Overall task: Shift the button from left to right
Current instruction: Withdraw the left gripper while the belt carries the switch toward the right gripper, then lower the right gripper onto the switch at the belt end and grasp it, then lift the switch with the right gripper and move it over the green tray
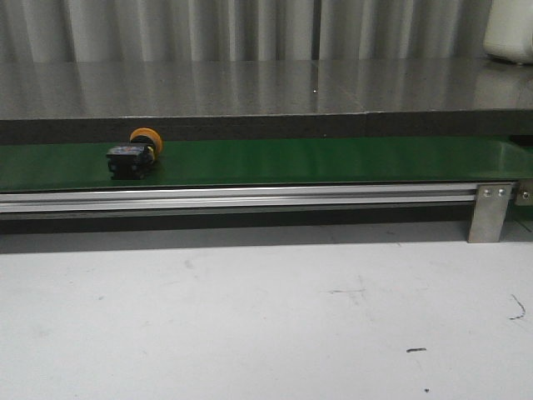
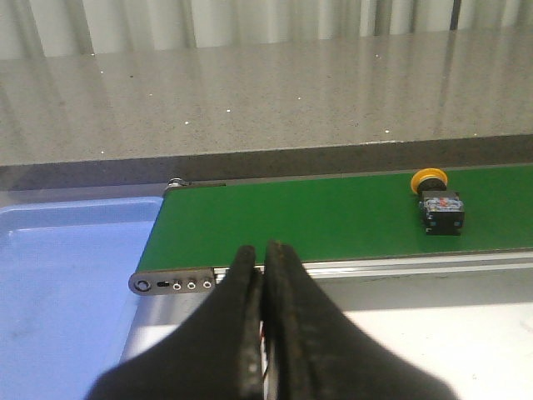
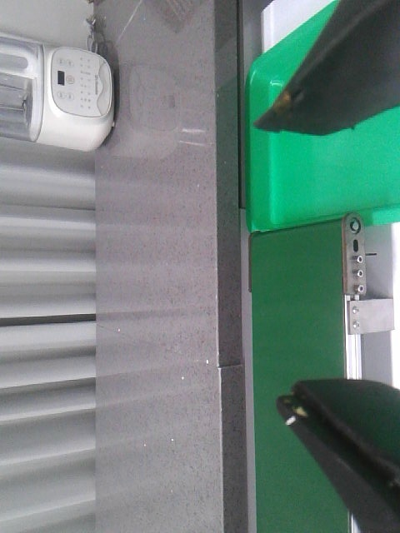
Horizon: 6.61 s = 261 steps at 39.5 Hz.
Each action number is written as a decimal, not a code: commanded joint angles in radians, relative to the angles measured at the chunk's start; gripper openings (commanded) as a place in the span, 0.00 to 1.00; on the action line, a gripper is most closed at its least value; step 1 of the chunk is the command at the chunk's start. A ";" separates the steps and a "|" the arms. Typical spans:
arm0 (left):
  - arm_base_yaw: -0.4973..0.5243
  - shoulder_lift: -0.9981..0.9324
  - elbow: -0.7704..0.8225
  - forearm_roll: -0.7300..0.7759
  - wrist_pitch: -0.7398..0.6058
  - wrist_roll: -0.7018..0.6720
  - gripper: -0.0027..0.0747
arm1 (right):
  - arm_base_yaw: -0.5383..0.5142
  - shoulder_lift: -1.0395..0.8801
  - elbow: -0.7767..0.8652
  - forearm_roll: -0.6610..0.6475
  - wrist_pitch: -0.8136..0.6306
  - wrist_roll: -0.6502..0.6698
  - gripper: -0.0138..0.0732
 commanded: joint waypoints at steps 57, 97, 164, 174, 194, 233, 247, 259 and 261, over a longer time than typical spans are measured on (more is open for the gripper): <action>-0.004 0.011 -0.025 -0.015 -0.082 -0.003 0.01 | -0.004 0.018 -0.035 -0.005 -0.089 -0.003 0.87; -0.004 0.011 -0.025 -0.015 -0.082 -0.003 0.01 | -0.004 0.018 -0.035 -0.005 -0.090 -0.003 0.87; -0.004 0.011 -0.025 -0.015 -0.082 -0.003 0.01 | -0.004 0.131 -0.056 -0.004 -0.073 -0.003 0.87; -0.004 0.011 -0.025 -0.015 -0.082 -0.003 0.01 | -0.004 0.529 -0.229 0.057 -0.014 -0.003 0.87; -0.004 0.011 -0.025 -0.015 -0.082 -0.003 0.01 | -0.004 1.357 -0.827 0.139 0.324 -0.005 0.87; -0.004 0.011 -0.025 -0.015 -0.082 -0.003 0.01 | -0.003 1.585 -1.022 0.238 0.453 -0.072 0.38; -0.004 0.011 -0.025 -0.015 -0.082 -0.003 0.01 | -0.005 1.549 -1.035 0.239 0.465 -0.095 0.36; -0.004 0.011 -0.025 -0.015 -0.082 -0.003 0.01 | -0.077 1.456 -1.036 0.179 0.430 -0.095 0.36; -0.004 0.011 -0.025 -0.015 -0.082 -0.003 0.01 | -0.104 1.455 -1.036 0.174 0.433 -0.095 0.36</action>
